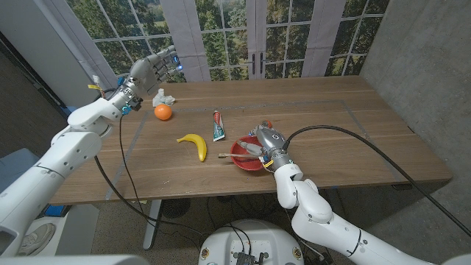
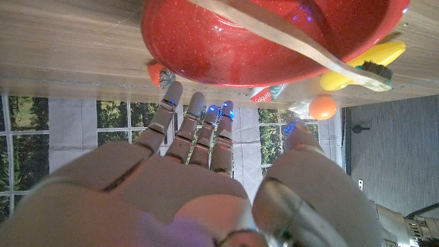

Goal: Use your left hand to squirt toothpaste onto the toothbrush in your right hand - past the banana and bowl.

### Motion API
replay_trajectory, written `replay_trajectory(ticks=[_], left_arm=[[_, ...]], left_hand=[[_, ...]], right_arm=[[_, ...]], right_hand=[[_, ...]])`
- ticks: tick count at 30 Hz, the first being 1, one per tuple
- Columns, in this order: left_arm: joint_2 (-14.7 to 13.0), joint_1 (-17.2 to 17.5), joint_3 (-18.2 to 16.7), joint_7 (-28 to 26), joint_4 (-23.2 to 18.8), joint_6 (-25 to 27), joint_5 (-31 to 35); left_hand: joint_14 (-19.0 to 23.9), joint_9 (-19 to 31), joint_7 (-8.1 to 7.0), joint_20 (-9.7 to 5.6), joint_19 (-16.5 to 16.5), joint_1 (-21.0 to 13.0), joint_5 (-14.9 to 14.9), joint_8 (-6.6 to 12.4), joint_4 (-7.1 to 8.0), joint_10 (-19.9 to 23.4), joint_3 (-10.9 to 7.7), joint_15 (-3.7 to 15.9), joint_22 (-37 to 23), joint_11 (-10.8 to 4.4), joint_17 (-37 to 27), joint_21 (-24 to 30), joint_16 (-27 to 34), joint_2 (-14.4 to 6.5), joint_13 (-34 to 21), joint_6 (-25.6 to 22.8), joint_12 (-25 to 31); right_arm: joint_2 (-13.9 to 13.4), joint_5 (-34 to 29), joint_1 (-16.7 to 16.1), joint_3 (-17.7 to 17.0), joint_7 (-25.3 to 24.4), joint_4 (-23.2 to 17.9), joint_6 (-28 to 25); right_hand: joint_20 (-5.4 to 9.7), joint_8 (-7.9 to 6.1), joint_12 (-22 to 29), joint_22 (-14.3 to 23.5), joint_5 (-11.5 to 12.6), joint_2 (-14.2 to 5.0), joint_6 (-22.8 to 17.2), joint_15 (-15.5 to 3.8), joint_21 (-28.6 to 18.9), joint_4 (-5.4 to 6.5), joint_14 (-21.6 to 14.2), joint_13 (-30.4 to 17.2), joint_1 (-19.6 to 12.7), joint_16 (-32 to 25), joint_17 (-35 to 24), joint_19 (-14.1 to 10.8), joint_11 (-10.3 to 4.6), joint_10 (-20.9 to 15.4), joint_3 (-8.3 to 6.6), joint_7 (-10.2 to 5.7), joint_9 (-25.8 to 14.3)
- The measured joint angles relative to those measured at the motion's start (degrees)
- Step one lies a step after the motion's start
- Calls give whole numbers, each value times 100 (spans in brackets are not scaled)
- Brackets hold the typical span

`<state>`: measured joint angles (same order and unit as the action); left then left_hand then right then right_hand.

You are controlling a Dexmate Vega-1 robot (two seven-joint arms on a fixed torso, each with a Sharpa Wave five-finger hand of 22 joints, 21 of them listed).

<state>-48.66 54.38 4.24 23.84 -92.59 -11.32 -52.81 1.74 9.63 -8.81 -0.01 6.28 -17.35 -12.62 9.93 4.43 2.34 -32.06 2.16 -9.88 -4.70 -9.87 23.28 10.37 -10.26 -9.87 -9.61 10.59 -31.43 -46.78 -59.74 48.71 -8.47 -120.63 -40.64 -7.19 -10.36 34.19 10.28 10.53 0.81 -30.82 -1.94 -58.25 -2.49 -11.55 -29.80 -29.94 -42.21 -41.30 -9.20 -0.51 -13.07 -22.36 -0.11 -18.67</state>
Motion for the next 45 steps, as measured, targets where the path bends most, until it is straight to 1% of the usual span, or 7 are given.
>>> replay_trajectory(ticks=[5, 12, 16, 19, 25, 34, 45], left_arm=[[69, -107, 60, 28, 102, 4, -3], [177, -233, 142, 34, 219, 9, -26], [251, -294, 194, 31, 287, 9, -38], [289, -321, 222, 25, 321, 9, -43], [377, -360, 287, -36, 397, -9, -41], [478, -375, 368, -127, 504, -35, -5], [517, -517, 468, -111, 710, -38, 41]], left_hand=[[0, 13, 13, 0, 0, 24, 0, 0, 29, 0, -77, 0, 0, 0, 0, -42, 0, 22, 0, 13, 0], [0, 13, 44, 0, 0, 75, 0, 0, 77, 0, -126, 0, 0, 0, 0, -65, 0, 16, 0, 43, 0], [0, 12, 73, -22, 22, 75, 0, 0, 70, 0, -164, 0, 0, 0, 0, -65, 0, 15, 0, 72, 0], [0, 12, 102, -22, 21, 75, 0, 0, 77, 0, -171, 0, 0, 0, 0, -65, 0, 15, 0, 102, 0], [0, -4, 113, -21, 21, 105, 0, 0, 53, 0, -195, 0, 0, 0, 0, -108, 0, 46, 0, 175, 0], [0, 13, 136, -41, 40, 158, 0, 0, 77, 0, -219, 0, 0, 0, 0, -108, 0, 53, -1, 198, 0], [-114, 1, 392, -195, 29, 422, 0, 0, 245, -164, -245, -18, 0, -23, -14, -212, -18, 121, -1, 453, -23]], right_arm=[[5, 499, -33, -224, -158, -4, 221], [-71, 1318, -68, -527, -494, 102, 861], [-135, 1744, -80, -706, -684, 223, 1313], [-176, 1973, -84, -817, -765, 297, 1554], [-221, 2479, -78, -1031, -969, 451, 2093], [-224, 3384, 57, -1322, -1023, 791, 2917], [-100, 4254, 309, -1523, -888, 1268, 3680]], right_hand=[[237, -26, -128, -5, 32, -176, 79, -22, 22, -97, 22, 107, -53, 182, 168, -39, -2, 2, -180, 22, 55], [652, -26, -459, -16, 32, -340, 476, -14, 137, -138, 380, 322, 9, 597, 464, 54, 50, 260, -234, 32, 162], [786, -26, -563, -43, 32, -382, 594, -31, 172, -140, 501, 423, 55, 752, 580, 83, 19, 286, -236, 41, 213], [888, -26, -670, -43, 32, -346, 780, -20, 235, -260, 576, 515, 91, 896, 719, 100, 33, 301, -271, 109, 262], [926, 0, -889, -69, 77, -451, 1162, -21, 312, -329, 700, 716, 194, 1150, 968, 63, 40, 389, -311, 62, 369], [944, 0, -1135, -96, 24, -698, 1296, 27, 488, -262, 971, 977, 440, 1525, 1270, 84, 40, 388, -374, 134, 548], [943, -26, -1407, -79, -37, -1134, 1387, 20, 744, 269, 1105, 1271, 1082, 1789, 1550, 310, 9, 419, -253, 123, 720]])
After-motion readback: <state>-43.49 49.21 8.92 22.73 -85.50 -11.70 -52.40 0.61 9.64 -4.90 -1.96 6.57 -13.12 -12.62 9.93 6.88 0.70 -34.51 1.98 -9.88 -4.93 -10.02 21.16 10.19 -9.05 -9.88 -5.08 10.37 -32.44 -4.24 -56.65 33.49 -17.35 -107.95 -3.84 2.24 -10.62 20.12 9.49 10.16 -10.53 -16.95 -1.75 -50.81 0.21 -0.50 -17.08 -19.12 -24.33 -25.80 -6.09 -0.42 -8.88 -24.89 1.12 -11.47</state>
